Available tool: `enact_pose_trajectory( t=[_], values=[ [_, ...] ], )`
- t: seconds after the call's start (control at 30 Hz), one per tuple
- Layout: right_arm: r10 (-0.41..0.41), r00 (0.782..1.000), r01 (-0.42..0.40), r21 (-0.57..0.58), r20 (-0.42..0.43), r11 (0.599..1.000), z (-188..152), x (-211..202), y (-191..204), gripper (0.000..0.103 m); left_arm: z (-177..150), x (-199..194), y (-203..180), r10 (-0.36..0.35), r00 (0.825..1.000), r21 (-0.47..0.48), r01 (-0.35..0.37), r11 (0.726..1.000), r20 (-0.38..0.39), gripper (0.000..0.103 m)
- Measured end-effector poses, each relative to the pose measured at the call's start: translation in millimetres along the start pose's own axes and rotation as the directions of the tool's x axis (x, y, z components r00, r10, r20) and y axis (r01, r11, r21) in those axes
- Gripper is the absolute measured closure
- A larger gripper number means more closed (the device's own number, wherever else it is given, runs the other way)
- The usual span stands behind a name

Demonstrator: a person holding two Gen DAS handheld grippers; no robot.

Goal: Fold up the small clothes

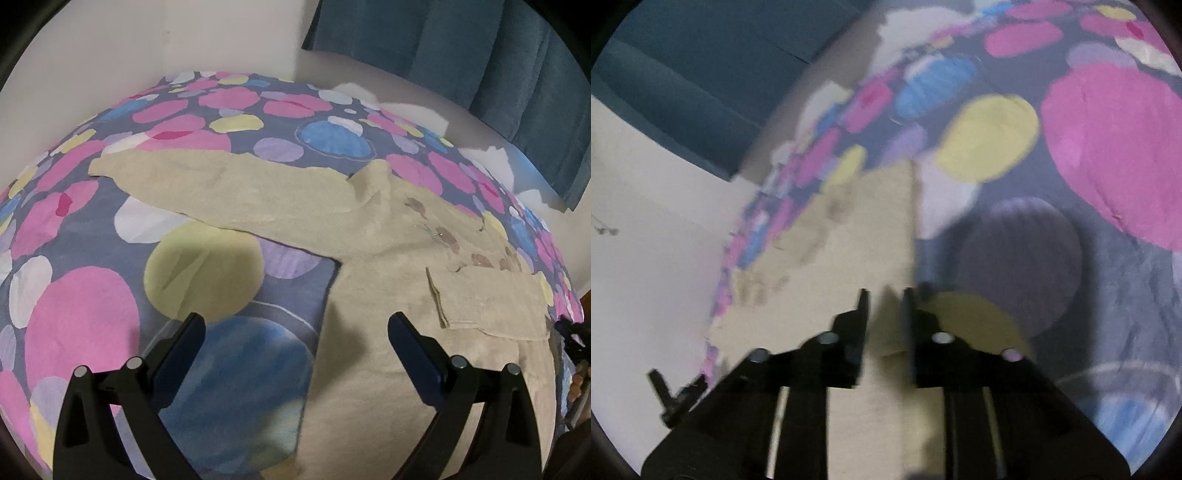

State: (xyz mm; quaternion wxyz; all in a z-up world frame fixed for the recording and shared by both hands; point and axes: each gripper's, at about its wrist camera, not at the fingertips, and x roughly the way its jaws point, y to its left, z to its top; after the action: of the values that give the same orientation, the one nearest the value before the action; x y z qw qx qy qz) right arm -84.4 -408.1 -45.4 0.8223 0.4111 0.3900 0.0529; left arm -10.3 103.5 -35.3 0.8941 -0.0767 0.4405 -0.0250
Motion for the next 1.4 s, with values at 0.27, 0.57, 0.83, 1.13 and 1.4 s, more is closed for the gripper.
enact_pose_trajectory(
  t=[0.27, 0.57, 0.83, 1.13, 1.4],
  values=[
    [0.114, 0.991, -0.115, 0.004, -0.072, 0.993, -26.9, 34.4, 21.6, 0.024, -0.5, 0.9, 24.8, -0.002, 1.0, -0.04, 0.001, 0.999, -0.01, 0.004],
    [0.138, 0.989, -0.143, -0.1, -0.058, 0.985, -36.1, 43.0, 29.3, 0.009, 9.7, 15.3, 102.4, -0.054, 0.998, -0.191, 0.052, 0.98, -0.007, 0.004],
    [0.133, 0.99, -0.138, -0.122, -0.052, 0.983, -38.2, 45.4, 30.9, 0.007, 60.1, 58.9, 195.2, -0.157, 0.985, -0.34, 0.174, 0.924, 0.078, 0.004],
    [0.122, 0.991, -0.127, -0.13, -0.047, 0.983, -37.4, 48.5, 30.7, 0.007, 119.0, 104.5, 269.9, -0.209, 0.968, -0.438, 0.251, 0.863, 0.141, 0.004],
    [0.121, 0.992, -0.126, -0.13, -0.044, 0.984, -36.9, 48.1, 30.2, 0.007, 137.3, 113.9, 296.7, -0.229, 0.957, -0.47, 0.288, 0.834, 0.18, 0.006]
  ],
)
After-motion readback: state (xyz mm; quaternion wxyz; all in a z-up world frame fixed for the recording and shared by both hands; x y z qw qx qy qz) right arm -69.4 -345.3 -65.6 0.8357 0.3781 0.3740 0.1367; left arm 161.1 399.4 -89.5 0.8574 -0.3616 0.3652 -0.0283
